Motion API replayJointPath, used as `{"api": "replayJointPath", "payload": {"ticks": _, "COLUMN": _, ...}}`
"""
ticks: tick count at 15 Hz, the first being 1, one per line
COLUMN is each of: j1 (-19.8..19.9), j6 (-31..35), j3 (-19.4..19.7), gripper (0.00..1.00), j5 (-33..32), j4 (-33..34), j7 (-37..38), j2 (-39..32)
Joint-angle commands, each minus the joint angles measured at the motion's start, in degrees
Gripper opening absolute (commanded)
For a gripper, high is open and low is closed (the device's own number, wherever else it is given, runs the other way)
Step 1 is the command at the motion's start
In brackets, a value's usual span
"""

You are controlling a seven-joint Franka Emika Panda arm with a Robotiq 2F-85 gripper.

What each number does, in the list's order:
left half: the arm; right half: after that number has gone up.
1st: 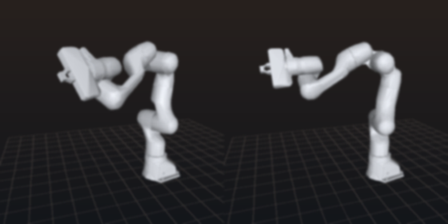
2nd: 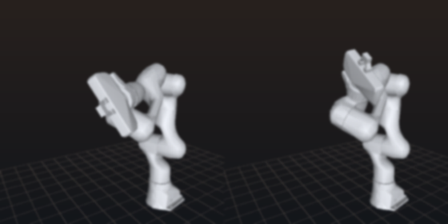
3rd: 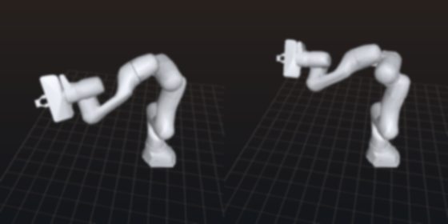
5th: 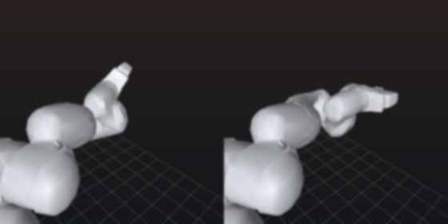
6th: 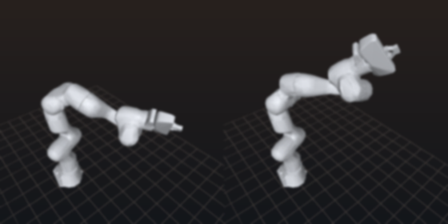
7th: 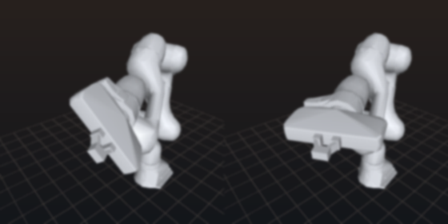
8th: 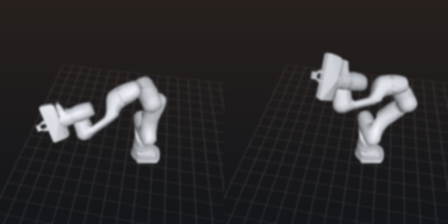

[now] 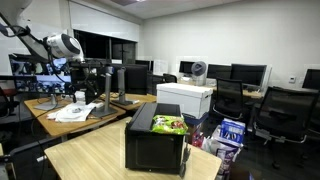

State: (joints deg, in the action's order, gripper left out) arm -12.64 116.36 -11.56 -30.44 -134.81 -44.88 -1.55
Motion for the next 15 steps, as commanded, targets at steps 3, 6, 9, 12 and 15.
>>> {"api": "replayJointPath", "payload": {"ticks": 3, "j1": -0.5, "j6": -0.1, "j3": -1.3, "gripper": 1.0, "j5": -4.7, "j4": 1.5, "j7": -2.4, "j2": -1.8}}
{"api": "replayJointPath", "payload": {"ticks": 6, "j1": -0.7, "j6": -0.1, "j3": -1.4, "gripper": 1.0, "j5": -5.4, "j4": 1.9, "j7": -3.2, "j2": -2.1}}
{"api": "replayJointPath", "payload": {"ticks": 9, "j1": -0.7, "j6": -0.1, "j3": -1.4, "gripper": 1.0, "j5": -5.5, "j4": 1.9, "j7": -3.2, "j2": -2.1}}
{"api": "replayJointPath", "payload": {"ticks": 12, "j1": -1.1, "j6": 0.5, "j3": -1.7, "gripper": 1.0, "j5": -7.4, "j4": 1.8, "j7": -3.3, "j2": -2.2}}
{"api": "replayJointPath", "payload": {"ticks": 15, "j1": -1.4, "j6": 1.6, "j3": -2.1, "gripper": 1.0, "j5": -12.2, "j4": 1.9, "j7": -3.5, "j2": -3.7}}
